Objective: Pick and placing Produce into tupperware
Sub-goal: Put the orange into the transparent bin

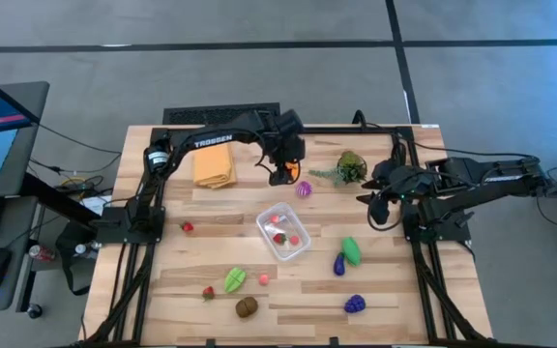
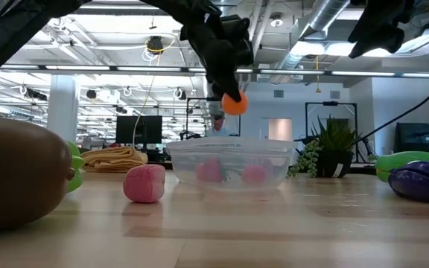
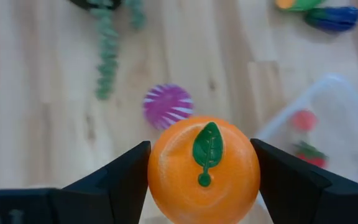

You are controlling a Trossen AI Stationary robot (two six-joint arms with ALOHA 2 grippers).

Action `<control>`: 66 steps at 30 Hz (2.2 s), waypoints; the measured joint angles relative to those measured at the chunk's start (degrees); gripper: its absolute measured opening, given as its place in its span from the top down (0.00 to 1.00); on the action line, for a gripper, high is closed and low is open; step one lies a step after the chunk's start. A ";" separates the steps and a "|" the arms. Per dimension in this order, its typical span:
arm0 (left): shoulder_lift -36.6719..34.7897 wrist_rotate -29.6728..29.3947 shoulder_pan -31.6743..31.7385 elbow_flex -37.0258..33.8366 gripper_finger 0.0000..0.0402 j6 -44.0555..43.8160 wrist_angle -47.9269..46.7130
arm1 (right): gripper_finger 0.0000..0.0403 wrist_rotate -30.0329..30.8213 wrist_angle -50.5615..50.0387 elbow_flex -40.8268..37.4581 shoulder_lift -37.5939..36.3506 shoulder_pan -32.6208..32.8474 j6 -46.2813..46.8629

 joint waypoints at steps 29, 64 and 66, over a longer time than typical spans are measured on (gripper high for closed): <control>-0.02 2.16 -11.59 -5.31 0.38 0.06 -5.44 | 0.42 -0.46 3.49 -0.04 6.44 1.58 -0.36; 0.07 2.78 -12.06 -15.53 0.30 -7.69 7.63 | 0.42 -0.26 5.19 -0.04 7.80 4.62 0.78; 0.07 2.64 -12.06 -15.53 0.28 -7.68 7.63 | 0.42 -0.26 5.19 -0.02 7.80 4.62 0.79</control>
